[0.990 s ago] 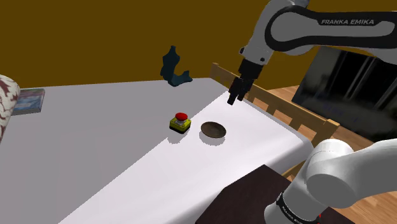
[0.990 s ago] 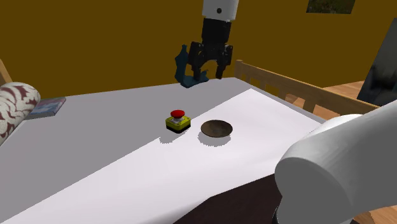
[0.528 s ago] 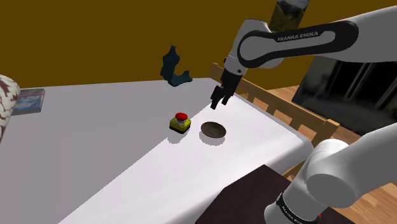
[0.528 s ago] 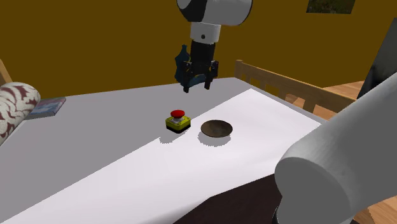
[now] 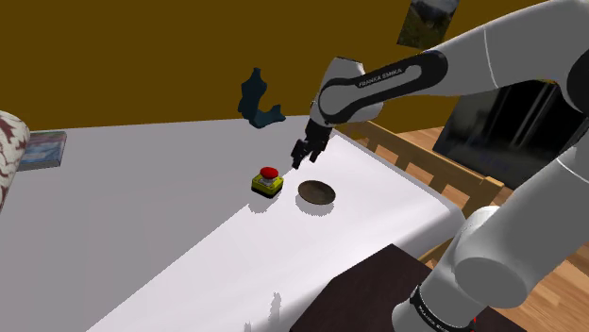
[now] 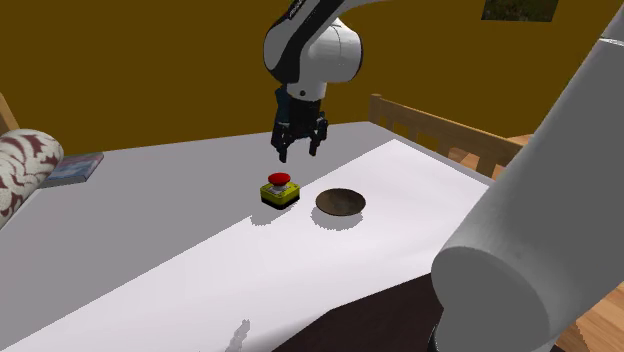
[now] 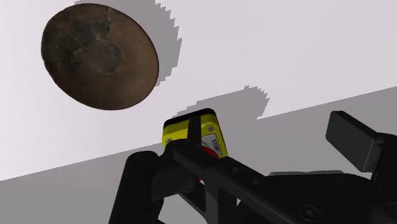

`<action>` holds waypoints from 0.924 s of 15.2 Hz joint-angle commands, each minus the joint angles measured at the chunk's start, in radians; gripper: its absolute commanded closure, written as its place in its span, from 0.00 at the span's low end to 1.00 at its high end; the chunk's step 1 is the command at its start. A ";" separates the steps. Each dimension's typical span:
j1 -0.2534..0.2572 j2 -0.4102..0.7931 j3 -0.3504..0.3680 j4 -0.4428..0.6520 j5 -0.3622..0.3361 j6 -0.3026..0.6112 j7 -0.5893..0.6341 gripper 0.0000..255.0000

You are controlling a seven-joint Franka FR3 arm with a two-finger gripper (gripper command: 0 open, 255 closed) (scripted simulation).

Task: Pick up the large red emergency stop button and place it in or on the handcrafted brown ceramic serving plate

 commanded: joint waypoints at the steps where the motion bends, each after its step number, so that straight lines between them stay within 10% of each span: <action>1: 0.000 0.078 -0.002 0.040 0.002 0.049 -0.001 0.00; 14: -0.018 0.576 -0.011 0.392 0.025 0.255 -0.004 0.00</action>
